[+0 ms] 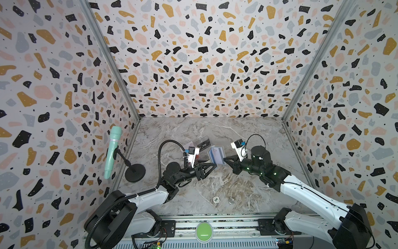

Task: Take the credit cards out of the card holder
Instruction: Open the card holder.

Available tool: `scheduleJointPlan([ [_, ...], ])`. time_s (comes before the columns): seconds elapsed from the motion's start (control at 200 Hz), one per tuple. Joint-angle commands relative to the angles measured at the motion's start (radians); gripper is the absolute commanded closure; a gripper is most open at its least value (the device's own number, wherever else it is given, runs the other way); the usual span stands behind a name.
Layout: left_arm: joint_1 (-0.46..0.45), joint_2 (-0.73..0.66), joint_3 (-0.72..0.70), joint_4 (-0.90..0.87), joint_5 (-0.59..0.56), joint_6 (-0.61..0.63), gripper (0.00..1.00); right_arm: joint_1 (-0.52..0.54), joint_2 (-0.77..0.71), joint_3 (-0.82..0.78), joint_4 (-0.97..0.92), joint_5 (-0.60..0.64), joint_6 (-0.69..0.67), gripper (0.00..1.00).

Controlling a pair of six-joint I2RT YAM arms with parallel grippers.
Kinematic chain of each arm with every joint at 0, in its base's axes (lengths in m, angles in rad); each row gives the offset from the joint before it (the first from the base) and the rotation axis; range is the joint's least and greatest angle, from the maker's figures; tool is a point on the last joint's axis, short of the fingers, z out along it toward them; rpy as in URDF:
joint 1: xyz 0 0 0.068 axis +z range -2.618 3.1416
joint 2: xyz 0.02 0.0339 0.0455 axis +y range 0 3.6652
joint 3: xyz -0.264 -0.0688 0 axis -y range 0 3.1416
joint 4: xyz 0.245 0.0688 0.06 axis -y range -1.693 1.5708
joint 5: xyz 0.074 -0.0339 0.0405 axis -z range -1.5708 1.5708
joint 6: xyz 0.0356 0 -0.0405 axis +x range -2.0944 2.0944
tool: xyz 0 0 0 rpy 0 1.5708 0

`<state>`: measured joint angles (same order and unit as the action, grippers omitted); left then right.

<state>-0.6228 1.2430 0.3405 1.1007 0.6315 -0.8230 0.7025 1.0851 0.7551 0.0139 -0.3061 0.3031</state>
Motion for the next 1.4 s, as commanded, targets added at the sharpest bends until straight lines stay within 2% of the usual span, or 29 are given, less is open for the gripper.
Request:
scheduleJointPlan([
  [0.0, 0.003, -0.008, -0.005, 0.057, 0.017, 0.015, 0.4, 0.022, 0.008, 0.055, -0.04, 0.099, -0.033, 1.0],
  [0.275, 0.003, -0.009, 0.037, -0.215, -0.093, 0.115, 0.42, 0.04, -0.005, 0.04, 0.019, -0.008, -0.04, 1.0],
  [0.466, 0.003, -0.005, 0.03, -0.174, -0.091, 0.098, 0.41, 0.041, -0.013, 0.035, 0.015, -0.04, -0.052, 1.0],
  [0.636, 0.003, -0.008, 0.028, -0.118, -0.05, 0.074, 0.4, 0.046, -0.002, 0.041, -0.006, 0.023, -0.054, 1.0],
  [0.716, 0.003, -0.014, 0.031, -0.145, -0.058, 0.085, 0.47, 0.048, -0.003, 0.046, -0.011, 0.029, -0.056, 1.0],
  [0.881, 0.003, -0.012, 0.035, -0.196, -0.077, 0.096, 0.7, 0.048, -0.006, 0.046, -0.022, 0.01, -0.055, 1.0],
  [1.086, 0.003, 0.009, 0.022, -0.209, -0.082, 0.1, 0.76, 0.048, 0.001, 0.054, -0.1, 0.033, -0.047, 1.0],
  [1.211, 0.003, 0.074, 0.01, -0.178, -0.042, 0.093, 0.77, 0.052, 0.01, 0.054, -0.16, 0.065, -0.033, 1.0],
  [1.397, 0.002, 0.168, -0.043, -0.12, -0.051, 0.071, 0.79, 0.057, 0.032, 0.016, -0.198, 0.07, 0.019, 1.0],
])
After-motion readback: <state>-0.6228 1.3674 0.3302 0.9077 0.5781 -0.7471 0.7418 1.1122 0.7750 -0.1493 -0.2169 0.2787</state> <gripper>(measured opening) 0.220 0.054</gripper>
